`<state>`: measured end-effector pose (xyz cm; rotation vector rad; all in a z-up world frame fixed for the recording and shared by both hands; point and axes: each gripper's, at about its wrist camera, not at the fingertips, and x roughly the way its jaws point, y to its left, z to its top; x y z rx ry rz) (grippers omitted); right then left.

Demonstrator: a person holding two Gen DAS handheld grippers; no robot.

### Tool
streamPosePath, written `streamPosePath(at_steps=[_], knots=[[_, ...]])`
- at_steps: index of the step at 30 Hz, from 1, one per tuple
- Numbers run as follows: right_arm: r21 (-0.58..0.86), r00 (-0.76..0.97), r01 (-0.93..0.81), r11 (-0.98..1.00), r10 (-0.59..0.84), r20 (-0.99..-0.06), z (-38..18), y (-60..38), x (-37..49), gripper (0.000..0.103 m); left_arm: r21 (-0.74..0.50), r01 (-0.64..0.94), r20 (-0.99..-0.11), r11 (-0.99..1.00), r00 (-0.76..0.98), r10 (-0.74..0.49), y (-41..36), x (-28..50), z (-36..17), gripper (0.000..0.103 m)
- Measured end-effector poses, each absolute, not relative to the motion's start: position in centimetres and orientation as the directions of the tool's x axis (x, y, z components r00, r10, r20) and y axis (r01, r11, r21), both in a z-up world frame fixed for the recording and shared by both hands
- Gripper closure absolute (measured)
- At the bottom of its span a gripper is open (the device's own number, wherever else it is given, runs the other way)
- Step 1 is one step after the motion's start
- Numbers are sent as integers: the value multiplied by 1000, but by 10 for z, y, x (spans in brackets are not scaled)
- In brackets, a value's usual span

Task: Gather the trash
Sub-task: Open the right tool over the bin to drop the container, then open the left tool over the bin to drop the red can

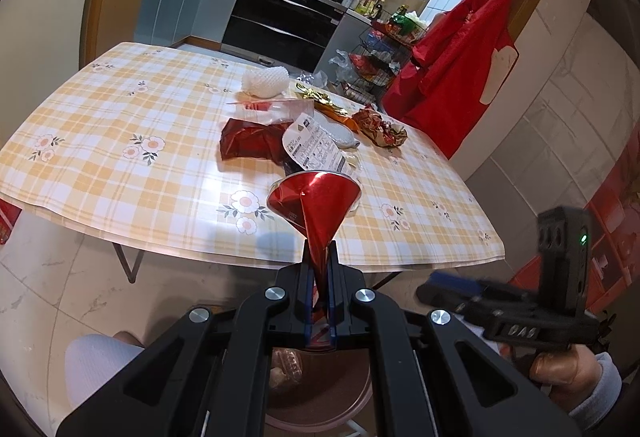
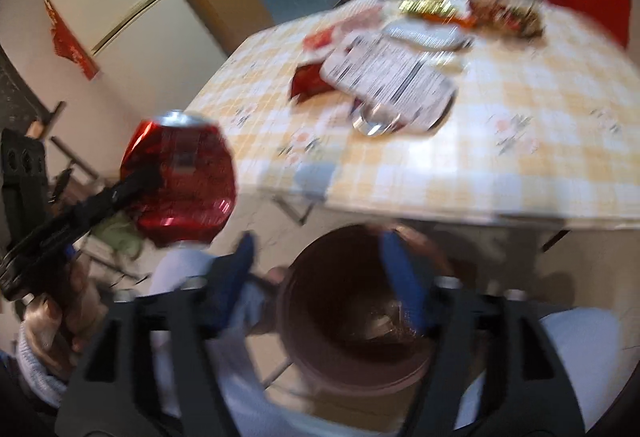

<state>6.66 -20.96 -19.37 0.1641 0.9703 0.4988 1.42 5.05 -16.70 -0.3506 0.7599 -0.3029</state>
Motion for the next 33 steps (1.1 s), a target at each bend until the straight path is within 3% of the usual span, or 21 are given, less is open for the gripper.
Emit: streamPosePath(at_steps=[2,6,19,20,21,22,29,33], knots=[[293,525,-323,900,428,-736,-185,-214,66,11,-413,147,-619,899,679,-395,47,14,-169,97],[197,640,-273,941,331,-694,-169,-229,66,6,-407,160,-634,899,660,-404,40,14,-173,97],[202,719,-147,968,245,-651,-165,-283,76,6,-388,251,-691,887,558,-460,-1,22,-195,95],[203,718,-144,969,243,-652,-166,-284,77,6,-381,258,-691,888,559,-459,-3,22,-195,81],[205,716,-141,969,243,-654,-167,-285,77,6,-376,257,-689,890,565,-454,-5,22,-195,59],[206,716,-139,969,242,-655,-168,-286,77,6,-373,251,-678,893,583,-448,-4,21,-193,52],[180,721,-126,976,215,-659,-172,-289,78,6,-367,182,-664,912,635,-394,12,27,-187,28],[159,724,-123,980,198,-661,-173,-289,79,6,-362,122,-666,924,660,-348,27,33,-186,24]])
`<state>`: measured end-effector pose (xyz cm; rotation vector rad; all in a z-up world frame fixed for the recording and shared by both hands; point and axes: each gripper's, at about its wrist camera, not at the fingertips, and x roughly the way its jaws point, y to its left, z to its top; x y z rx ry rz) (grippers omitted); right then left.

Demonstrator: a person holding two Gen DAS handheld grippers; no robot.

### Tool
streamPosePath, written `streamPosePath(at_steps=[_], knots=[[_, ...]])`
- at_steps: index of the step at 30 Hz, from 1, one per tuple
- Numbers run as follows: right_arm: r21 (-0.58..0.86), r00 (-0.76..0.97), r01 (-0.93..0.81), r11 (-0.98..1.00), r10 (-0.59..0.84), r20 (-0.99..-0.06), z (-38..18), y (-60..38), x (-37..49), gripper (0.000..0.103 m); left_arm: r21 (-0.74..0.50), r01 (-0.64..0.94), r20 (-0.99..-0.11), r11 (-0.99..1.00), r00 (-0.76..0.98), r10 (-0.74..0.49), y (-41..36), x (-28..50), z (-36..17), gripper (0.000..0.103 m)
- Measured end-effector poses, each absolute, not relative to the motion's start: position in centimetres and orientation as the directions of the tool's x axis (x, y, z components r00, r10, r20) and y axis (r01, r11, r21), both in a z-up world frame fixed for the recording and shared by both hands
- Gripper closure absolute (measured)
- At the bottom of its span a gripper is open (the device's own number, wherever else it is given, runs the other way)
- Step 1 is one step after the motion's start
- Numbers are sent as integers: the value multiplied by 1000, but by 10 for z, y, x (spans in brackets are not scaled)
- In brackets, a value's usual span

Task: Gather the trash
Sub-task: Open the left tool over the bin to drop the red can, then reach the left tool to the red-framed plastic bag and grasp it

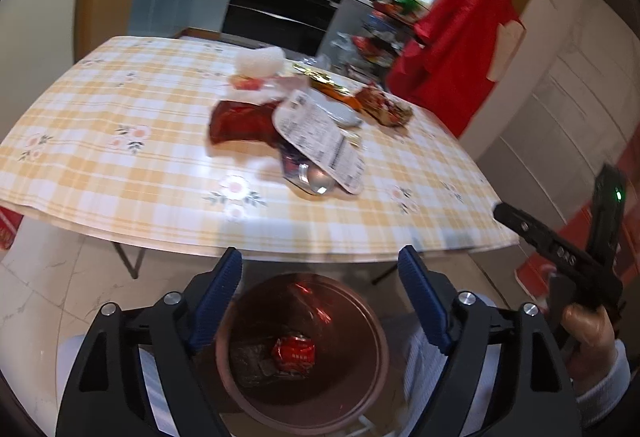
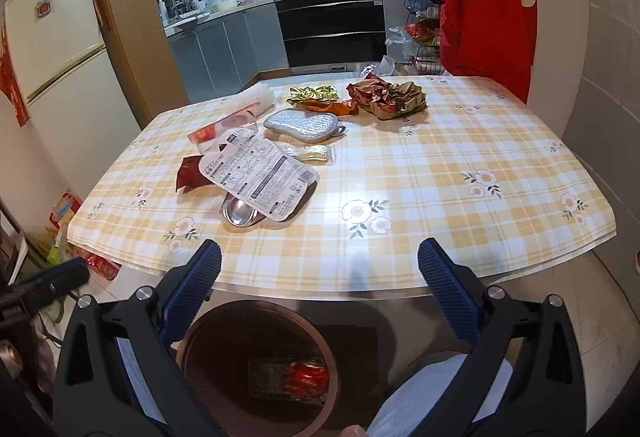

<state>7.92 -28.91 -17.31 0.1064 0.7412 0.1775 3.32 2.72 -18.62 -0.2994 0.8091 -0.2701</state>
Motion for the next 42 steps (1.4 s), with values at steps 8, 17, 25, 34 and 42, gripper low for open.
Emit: streamPosePath(at_steps=[8,17,25,34,42], knots=[[133,706,-130,983,186,-684,-184,-288,86,6,-322,49,-674,945,689,-266,47,44,-185,18],[129,677,-111,985,170,-716,-203,-293,102,6,-277,13,-692,961,691,-209,60,65,-186,12],[117,666,-92,989,149,-731,-212,-303,129,6,-207,72,-688,976,698,-198,53,108,-175,12],[74,667,-101,992,122,-735,-210,-320,187,6,-156,214,-711,964,653,-260,27,226,-168,26],[78,657,-112,991,132,-742,-209,-340,259,6,-109,337,-794,935,537,-286,-2,343,-201,48]])
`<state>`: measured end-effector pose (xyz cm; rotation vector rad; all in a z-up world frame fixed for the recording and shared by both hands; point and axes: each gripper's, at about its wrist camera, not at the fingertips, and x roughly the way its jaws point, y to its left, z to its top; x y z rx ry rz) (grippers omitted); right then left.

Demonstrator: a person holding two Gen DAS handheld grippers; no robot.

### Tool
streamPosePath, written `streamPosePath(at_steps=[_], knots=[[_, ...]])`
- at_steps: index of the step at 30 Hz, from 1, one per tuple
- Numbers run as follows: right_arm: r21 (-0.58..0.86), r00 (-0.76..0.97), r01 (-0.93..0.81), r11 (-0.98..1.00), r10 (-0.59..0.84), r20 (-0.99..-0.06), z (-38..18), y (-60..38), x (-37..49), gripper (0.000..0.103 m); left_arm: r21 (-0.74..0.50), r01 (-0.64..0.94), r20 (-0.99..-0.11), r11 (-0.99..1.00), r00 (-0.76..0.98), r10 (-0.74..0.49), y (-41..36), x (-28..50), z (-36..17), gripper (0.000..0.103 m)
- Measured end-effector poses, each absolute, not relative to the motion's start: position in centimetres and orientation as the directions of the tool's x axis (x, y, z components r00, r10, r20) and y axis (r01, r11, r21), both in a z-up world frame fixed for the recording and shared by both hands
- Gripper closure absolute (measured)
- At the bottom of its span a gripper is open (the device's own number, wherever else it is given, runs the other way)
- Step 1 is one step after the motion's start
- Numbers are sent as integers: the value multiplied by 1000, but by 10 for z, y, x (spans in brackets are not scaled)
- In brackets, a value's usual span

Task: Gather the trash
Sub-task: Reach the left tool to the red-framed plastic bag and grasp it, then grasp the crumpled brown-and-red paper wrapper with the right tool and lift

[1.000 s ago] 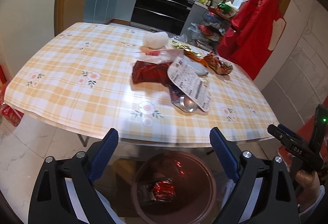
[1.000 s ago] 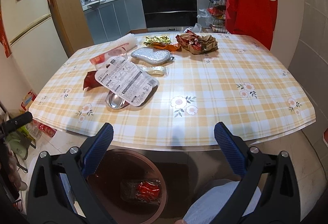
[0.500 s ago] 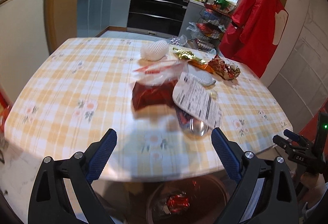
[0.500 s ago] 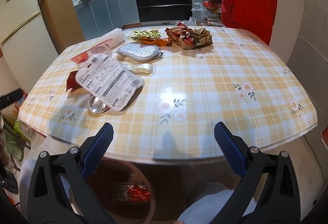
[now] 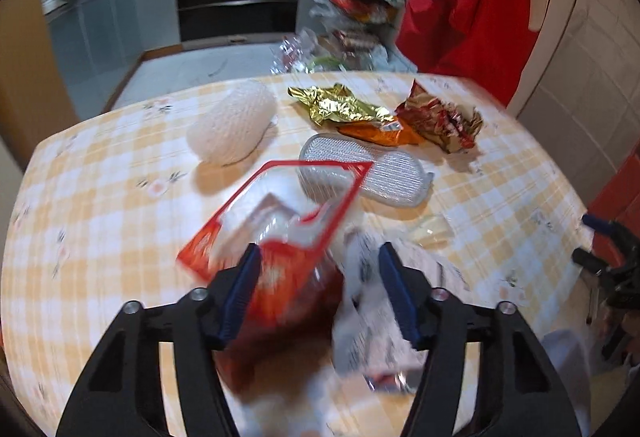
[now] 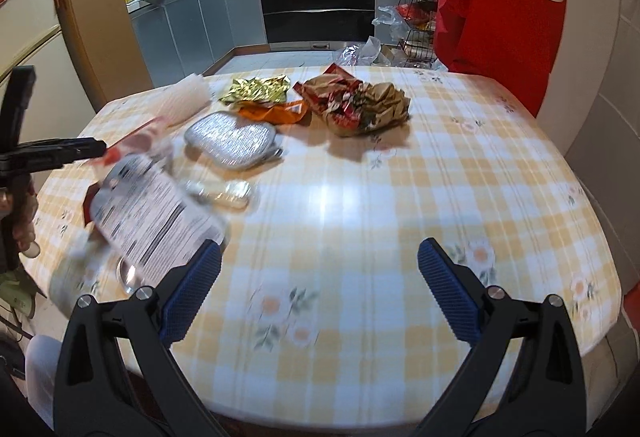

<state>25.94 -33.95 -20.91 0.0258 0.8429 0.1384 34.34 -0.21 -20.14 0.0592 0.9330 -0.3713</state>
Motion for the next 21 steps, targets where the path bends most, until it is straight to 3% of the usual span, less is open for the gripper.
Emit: streamPosePath(at_steps=[7,13,18,21], knots=[[39,659,-160,986,136,-740,-212,-349,309,6,-123,439,-828,890,449,-336,-8,385,-225,54],[-88,693,-236,968,104,-714,-219,-342,356,6,-150,464,-825,873,427,-369,-9,387,-236,61],[-193,705,-302,934,82,-704,-235,-322,403,6,-174,468,-796,867,451,-404,-6,385,-230,75],[-249,711,-326,912,63,-700,-243,-306,424,6,-192,453,-779,870,469,-416,0,383,-223,78]])
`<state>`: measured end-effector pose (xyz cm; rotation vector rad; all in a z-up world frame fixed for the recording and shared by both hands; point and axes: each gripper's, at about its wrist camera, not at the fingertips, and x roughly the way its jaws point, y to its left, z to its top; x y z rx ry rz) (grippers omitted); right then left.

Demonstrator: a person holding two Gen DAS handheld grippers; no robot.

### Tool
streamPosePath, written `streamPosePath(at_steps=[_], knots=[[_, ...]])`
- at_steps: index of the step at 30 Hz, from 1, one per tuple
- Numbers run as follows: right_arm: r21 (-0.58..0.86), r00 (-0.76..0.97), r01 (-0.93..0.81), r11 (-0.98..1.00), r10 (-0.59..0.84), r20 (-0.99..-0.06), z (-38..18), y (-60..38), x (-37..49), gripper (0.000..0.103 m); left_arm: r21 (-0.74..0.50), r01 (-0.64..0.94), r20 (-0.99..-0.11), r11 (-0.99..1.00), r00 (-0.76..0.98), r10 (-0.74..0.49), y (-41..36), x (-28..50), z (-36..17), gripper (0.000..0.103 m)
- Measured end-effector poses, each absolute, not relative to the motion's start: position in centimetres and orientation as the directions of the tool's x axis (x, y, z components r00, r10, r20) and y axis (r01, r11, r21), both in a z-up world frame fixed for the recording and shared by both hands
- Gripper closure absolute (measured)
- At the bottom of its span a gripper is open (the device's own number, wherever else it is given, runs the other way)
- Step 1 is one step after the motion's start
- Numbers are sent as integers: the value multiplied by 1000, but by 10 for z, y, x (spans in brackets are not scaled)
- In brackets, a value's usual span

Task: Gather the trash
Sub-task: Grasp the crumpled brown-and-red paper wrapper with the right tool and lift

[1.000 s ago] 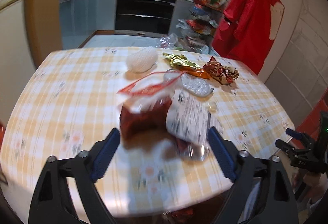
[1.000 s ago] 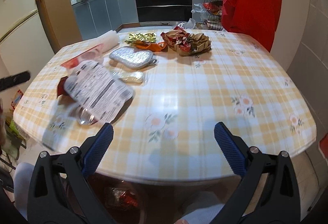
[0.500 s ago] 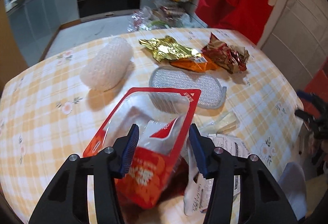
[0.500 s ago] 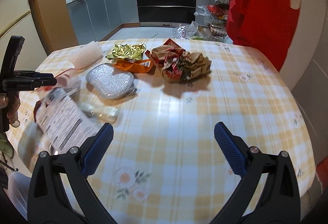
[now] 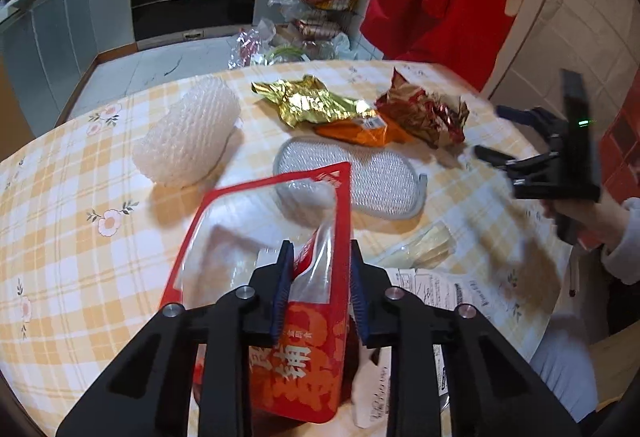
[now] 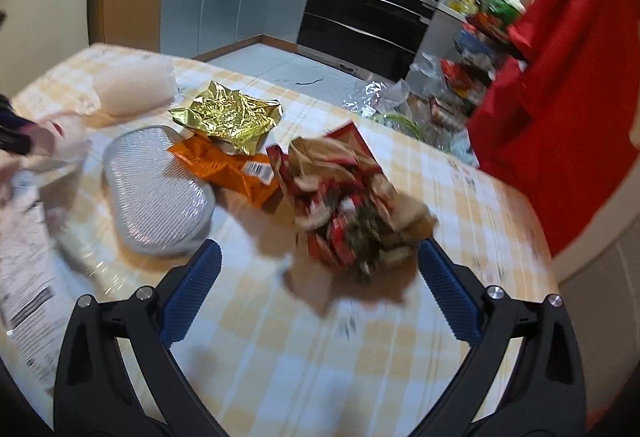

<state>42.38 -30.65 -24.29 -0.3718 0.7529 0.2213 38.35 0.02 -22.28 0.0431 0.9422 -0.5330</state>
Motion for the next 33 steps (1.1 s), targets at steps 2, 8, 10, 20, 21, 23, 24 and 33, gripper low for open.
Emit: streamPosePath(at_steps=[2,8,10,20,21,23,24,33], knots=[[-311,715,-332,890,23,-699,-249,-292,440,6,-201,439,-765,876,488,-420,6,383,-217,78],[-446,712,-308,840,-108,-694,-272,-274,478,6,-218,409,-729,886,536,-426,21,381,-202,79],[-467,708,-305,830,-131,-694,-278,-270,488,6,-223,404,-719,887,547,-429,24,380,-198,79],[-459,621,-265,848,-214,-754,-301,-287,525,7,-233,394,-698,889,569,-436,28,373,-192,79],[-459,619,-268,847,-214,-756,-302,-289,526,8,-229,392,-698,891,571,-431,28,372,-192,79],[-432,605,-287,855,-188,-774,-302,-292,525,28,-226,388,-699,894,575,-426,28,371,-192,79],[-421,597,-286,861,-184,-781,-302,-295,525,30,-224,385,-699,896,577,-422,28,370,-192,79],[-286,659,-244,927,-57,-750,-259,-318,491,38,-200,366,-687,909,609,-396,28,355,-175,79]])
